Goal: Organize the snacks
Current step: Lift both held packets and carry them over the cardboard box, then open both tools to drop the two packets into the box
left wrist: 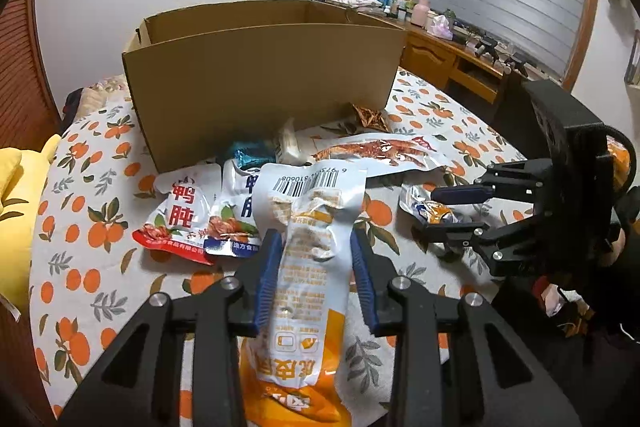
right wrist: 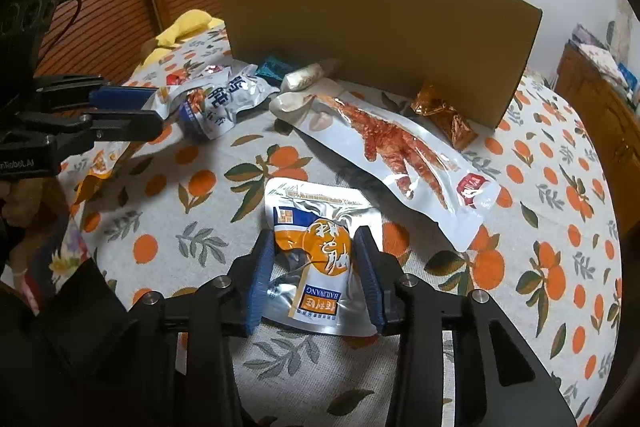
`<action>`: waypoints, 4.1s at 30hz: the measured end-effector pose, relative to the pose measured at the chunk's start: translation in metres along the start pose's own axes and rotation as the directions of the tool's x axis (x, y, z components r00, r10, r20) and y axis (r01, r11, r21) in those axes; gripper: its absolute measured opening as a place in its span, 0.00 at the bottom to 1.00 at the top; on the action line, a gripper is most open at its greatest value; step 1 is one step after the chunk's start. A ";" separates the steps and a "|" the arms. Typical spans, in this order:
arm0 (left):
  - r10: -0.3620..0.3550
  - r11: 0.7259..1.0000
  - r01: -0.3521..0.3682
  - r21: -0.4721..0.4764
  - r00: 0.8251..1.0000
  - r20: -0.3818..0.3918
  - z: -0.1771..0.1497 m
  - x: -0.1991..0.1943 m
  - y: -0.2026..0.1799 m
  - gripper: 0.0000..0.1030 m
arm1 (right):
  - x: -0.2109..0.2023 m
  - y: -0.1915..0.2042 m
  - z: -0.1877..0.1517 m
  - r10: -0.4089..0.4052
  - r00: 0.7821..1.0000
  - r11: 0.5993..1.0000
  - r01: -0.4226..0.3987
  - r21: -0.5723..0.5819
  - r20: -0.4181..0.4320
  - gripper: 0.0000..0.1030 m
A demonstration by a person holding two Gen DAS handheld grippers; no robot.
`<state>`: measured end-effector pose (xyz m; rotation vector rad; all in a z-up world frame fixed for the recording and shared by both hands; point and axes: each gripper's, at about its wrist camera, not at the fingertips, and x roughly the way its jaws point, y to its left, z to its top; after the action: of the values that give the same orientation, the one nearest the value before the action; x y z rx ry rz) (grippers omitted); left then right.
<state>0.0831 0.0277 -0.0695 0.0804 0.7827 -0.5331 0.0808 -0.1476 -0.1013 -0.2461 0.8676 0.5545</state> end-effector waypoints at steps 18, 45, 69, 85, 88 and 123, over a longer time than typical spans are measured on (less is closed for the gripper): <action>0.051 0.998 -0.047 0.032 0.990 -0.131 -0.012 0.041 -0.006 0.49 | -0.008 0.002 -0.001 0.033 0.999 0.999 -0.034 0.015 0.027 0.38; 0.013 1.000 -0.012 0.023 0.999 -0.048 -0.007 0.016 -0.014 0.38 | 0.004 0.005 0.007 -0.005 1.000 1.000 0.005 -0.002 0.001 0.36; 0.023 0.999 -0.026 0.026 0.991 0.133 0.071 -0.023 -0.005 0.39 | -0.055 -0.005 0.057 -0.039 0.975 0.998 0.047 -0.034 0.217 0.35; 0.100 0.992 -0.112 0.063 0.979 0.178 0.142 -0.017 0.012 0.39 | -0.072 -0.024 0.134 -0.083 0.947 0.992 0.109 -0.068 0.309 0.35; 0.108 0.990 -0.121 0.065 0.978 0.181 0.151 -0.013 0.013 0.39 | -0.069 -0.026 0.144 -0.082 0.946 0.991 0.111 -0.074 0.313 0.35; 0.196 0.981 -0.196 -0.010 0.972 0.133 0.223 0.056 0.066 0.35 | 0.018 -0.091 0.209 -0.017 0.972 0.999 0.029 -0.046 0.235 0.36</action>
<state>0.2928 0.0028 0.0423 0.1229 0.6354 -0.3486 0.2768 -0.1287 0.0151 -0.2301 0.6212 0.5712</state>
